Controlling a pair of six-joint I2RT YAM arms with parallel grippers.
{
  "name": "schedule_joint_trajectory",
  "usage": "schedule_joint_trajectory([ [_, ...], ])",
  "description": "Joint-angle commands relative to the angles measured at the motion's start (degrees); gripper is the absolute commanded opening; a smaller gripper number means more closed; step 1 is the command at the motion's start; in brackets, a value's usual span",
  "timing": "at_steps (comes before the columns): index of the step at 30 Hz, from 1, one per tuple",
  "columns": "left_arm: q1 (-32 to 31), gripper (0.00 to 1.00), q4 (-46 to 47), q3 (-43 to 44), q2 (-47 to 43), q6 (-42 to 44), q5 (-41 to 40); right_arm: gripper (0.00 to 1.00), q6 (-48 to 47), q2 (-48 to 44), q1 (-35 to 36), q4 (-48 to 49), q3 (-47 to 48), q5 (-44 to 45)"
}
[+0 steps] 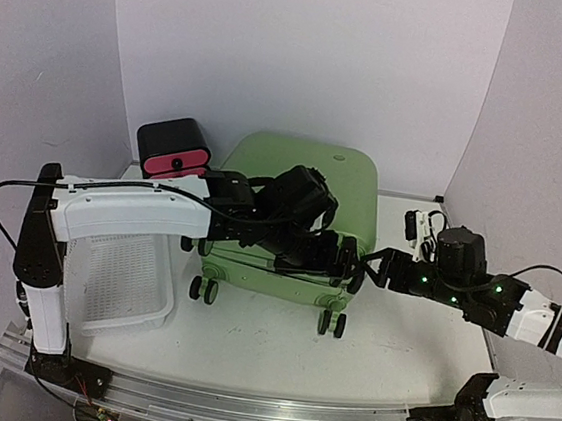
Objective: Open, take out, and arrange the luggage
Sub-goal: Adjust the luggage at the center of the board.
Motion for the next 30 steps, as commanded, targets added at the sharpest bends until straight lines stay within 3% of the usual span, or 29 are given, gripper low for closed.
schedule_joint_trajectory([
  [1, -0.13, 0.99, -0.40, 3.54, 0.71, -0.75, 0.70, 0.68, -2.29, -0.91, 0.01, 5.80, -0.45, -4.93],
  [6, 0.00, 0.97, -3.33, 4.16, 0.24, 1.02, -3.69, 0.68, -1.71, -1.94, 0.01, 0.22, 2.11, 2.82],
  [10, 0.65, 0.97, -7.85, 2.01, -4.57, 3.86, -8.39, 0.68, -2.08, -0.06, 0.00, -2.42, 6.32, 2.01],
  [16, 2.00, 0.96, -17.43, -2.66, -14.40, 6.72, -15.38, 0.91, 0.48, 6.24, 0.06, -9.91, 15.51, -2.65],
  [22, 2.73, 0.87, -22.83, -10.18, -24.44, 9.11, -19.75, 0.94, 5.41, 7.92, 1.28, -19.03, 20.47, -0.06],
  [24, 3.35, 0.88, -25.45, -11.97, -26.95, 9.70, -21.85, 0.95, 7.02, 8.49, 2.82, -21.07, 21.44, 2.83],
  [26, 4.21, 0.98, -28.78, -12.47, -28.65, 10.09, -23.04, 0.96, 8.92, 9.95, 4.87, -23.31, 22.91, 5.27],
  [30, 5.26, 0.99, -32.61, -13.92, -31.92, 10.81, -25.04, 0.97, 15.39, 15.67, 11.17, -28.38, 26.73, 13.12],
])
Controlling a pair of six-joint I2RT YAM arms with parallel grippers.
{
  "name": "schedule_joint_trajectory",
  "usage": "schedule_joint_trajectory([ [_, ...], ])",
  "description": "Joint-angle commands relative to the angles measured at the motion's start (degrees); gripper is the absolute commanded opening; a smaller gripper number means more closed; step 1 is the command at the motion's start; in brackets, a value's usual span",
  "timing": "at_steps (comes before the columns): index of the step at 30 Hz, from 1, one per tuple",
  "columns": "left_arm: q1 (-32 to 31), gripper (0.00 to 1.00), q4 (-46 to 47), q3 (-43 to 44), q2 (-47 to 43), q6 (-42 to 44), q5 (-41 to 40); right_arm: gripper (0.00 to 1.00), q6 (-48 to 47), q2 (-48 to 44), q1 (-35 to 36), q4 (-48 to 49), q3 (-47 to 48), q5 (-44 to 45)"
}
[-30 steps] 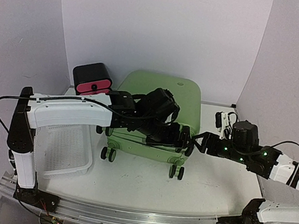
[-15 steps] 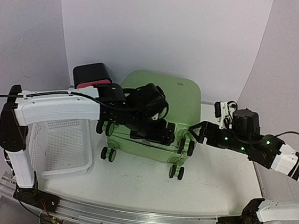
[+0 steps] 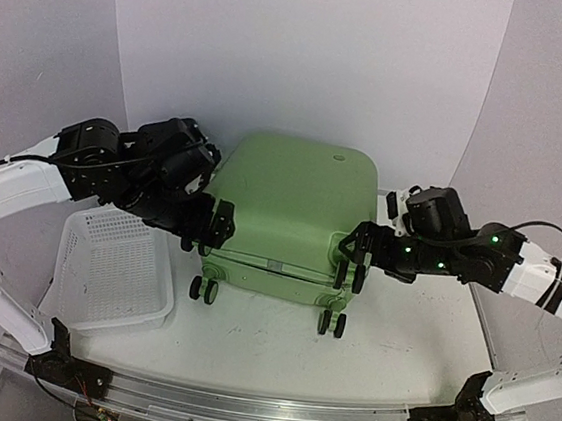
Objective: Open, take out, and arrange the luggage
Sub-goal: Adjust the luggage at the center of the board.
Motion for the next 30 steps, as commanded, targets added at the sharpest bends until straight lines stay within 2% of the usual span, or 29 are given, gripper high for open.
schedule_joint_trajectory([
  [1, 1.59, 0.99, -6.05, -2.30, -4.02, 1.83, -4.46, 0.97, 8.43, 5.89, 6.43, -7.84, 5.72, 10.44],
  [3, 2.53, 0.99, -6.17, -4.27, -5.33, 1.93, -4.75, 0.97, 9.58, 8.11, 7.72, -9.10, 6.94, 11.69],
  [6, 4.06, 0.92, -6.13, -7.18, -6.95, 2.47, -6.09, 0.95, 10.71, 9.58, 8.14, -9.45, 7.51, 12.74],
  [13, 9.86, 0.91, -4.48, -12.94, -7.12, 4.42, -1.91, 0.89, 9.86, 11.58, 8.16, -8.94, 8.95, 12.96],
  [21, 16.27, 0.88, 6.08, -18.31, -7.06, 9.34, 7.31, 0.82, 8.61, 13.88, 8.15, -6.54, 8.82, 9.97],
  [23, 18.21, 0.85, 8.65, -18.94, -6.06, 10.44, 9.89, 0.78, 8.51, 14.01, 8.15, -6.15, 8.68, 9.60],
  [26, 20.35, 0.82, 11.74, -18.74, -3.75, 11.48, 12.63, 0.65, 8.46, 13.94, 8.15, -5.70, 8.51, 8.73],
  [29, 20.66, 0.82, 14.01, -18.10, -1.65, 12.74, 12.09, 0.54, 8.71, 13.61, 8.36, -5.26, 8.06, 7.77],
  [30, 20.76, 0.82, 14.67, -17.92, -1.00, 13.07, 11.86, 0.54, 9.30, 13.46, 8.58, -5.23, 7.87, 7.64],
])
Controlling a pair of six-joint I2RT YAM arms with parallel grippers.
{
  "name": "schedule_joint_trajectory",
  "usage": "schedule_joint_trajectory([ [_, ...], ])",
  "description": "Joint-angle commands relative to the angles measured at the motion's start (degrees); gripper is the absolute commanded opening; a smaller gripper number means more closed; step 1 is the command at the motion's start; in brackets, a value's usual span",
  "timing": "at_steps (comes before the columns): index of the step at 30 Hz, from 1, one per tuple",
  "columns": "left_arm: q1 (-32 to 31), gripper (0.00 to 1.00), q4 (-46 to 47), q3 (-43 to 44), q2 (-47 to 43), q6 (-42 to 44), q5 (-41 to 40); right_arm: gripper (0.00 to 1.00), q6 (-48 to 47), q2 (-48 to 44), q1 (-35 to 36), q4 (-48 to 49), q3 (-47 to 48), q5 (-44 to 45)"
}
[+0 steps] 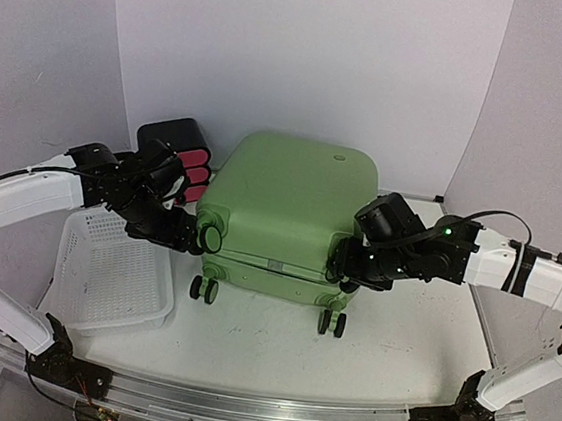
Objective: Open, take out, and arrange the luggage
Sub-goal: Adjust the luggage at the center of the board.
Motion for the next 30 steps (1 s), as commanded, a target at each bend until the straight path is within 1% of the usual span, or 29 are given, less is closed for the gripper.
schedule_joint_trajectory([
  [1, 0.90, 0.82, 8.51, 1.32, 3.70, 3.18, 0.67, 0.54, 1.17, -0.60, 0.82, 1.11, 0.46, -1.52],
  [9, 1.16, 0.80, 14.62, 6.58, 11.80, 6.53, 1.08, 0.51, 4.79, -1.71, 4.37, 3.02, -0.90, -1.89],
  [13, 1.24, 0.80, 17.08, 10.99, 16.78, 8.22, 2.41, 0.51, 6.44, -1.66, 6.80, 5.01, -0.90, -1.55],
  [18, 1.45, 0.80, 18.71, 16.97, 22.95, 10.54, 1.98, 0.55, 7.48, -0.34, 9.06, 7.50, 0.11, -0.79],
  [22, 3.34, 0.80, 19.28, 20.06, 25.81, 10.96, 2.66, 0.58, 6.99, 0.51, 9.39, 9.49, 0.48, -0.56],
  [24, 4.38, 0.79, 19.21, 20.71, 26.05, 10.50, 3.10, 0.60, 6.56, 0.44, 9.36, 9.90, 0.73, 0.31],
  [26, 4.58, 0.78, 18.83, 19.75, 24.68, 10.41, 2.76, 0.66, 6.09, -0.14, 9.36, 9.90, 0.62, 1.45],
  [30, 4.59, 0.79, 18.01, 15.09, 17.72, 9.66, 1.51, 0.75, 4.82, -2.30, 9.36, 10.95, -0.99, 2.75],
])
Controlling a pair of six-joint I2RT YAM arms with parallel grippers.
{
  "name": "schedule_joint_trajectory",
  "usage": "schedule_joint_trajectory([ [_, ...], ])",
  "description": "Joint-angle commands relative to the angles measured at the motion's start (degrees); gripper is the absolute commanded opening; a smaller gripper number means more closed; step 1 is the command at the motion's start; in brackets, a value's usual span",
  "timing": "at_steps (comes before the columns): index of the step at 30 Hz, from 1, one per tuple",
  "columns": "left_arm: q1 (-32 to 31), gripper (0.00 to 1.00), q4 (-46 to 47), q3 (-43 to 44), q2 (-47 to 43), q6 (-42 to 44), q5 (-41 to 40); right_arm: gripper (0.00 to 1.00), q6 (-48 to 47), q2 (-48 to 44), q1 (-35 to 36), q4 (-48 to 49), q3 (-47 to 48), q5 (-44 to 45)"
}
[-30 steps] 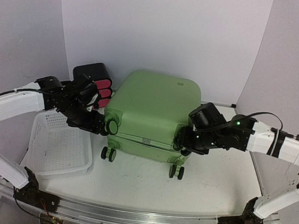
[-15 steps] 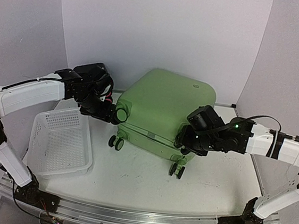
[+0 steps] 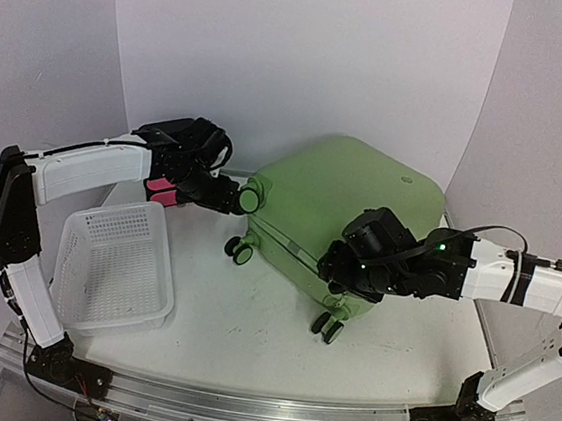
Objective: Open, take out, and arrange the luggage
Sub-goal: Adjust the luggage at the center of the board, then pick up the wheels of luggage from the luggage.
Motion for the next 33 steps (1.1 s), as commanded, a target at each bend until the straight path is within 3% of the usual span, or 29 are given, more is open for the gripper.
schedule_joint_trajectory([
  [1, -0.64, 0.79, 2.87, -4.12, -7.54, 0.08, 2.27, 0.78, -7.78, -2.60, 3.29, 9.11, 0.06, -5.27],
  [6, -0.63, 0.77, -0.29, -9.22, -16.92, -1.44, 3.74, 0.98, -9.29, -3.42, 3.22, 9.04, -0.39, -3.85],
  [8, -0.63, 0.76, -3.02, -9.34, -19.12, -2.71, 2.96, 0.98, -9.15, -4.01, 3.22, 9.03, -0.85, -2.46],
  [11, -0.75, 0.91, -5.73, -10.15, -22.11, -3.86, 1.89, 0.98, -8.28, -5.63, 3.22, 9.03, -2.24, -0.35],
  [17, -1.77, 0.98, -6.11, -14.11, -31.32, -3.94, 4.47, 0.98, -8.76, -10.71, 3.20, 8.77, -4.72, 1.42],
  [22, -8.72, 0.98, -6.01, -13.95, -34.73, -2.88, 4.32, 0.98, -12.57, -14.50, 3.22, 8.77, -5.61, 1.81],
  [33, -25.35, 0.98, 1.30, -14.96, -29.87, 0.90, 2.56, 0.98, -17.85, -15.89, 1.64, 3.28, -2.53, 6.41],
])
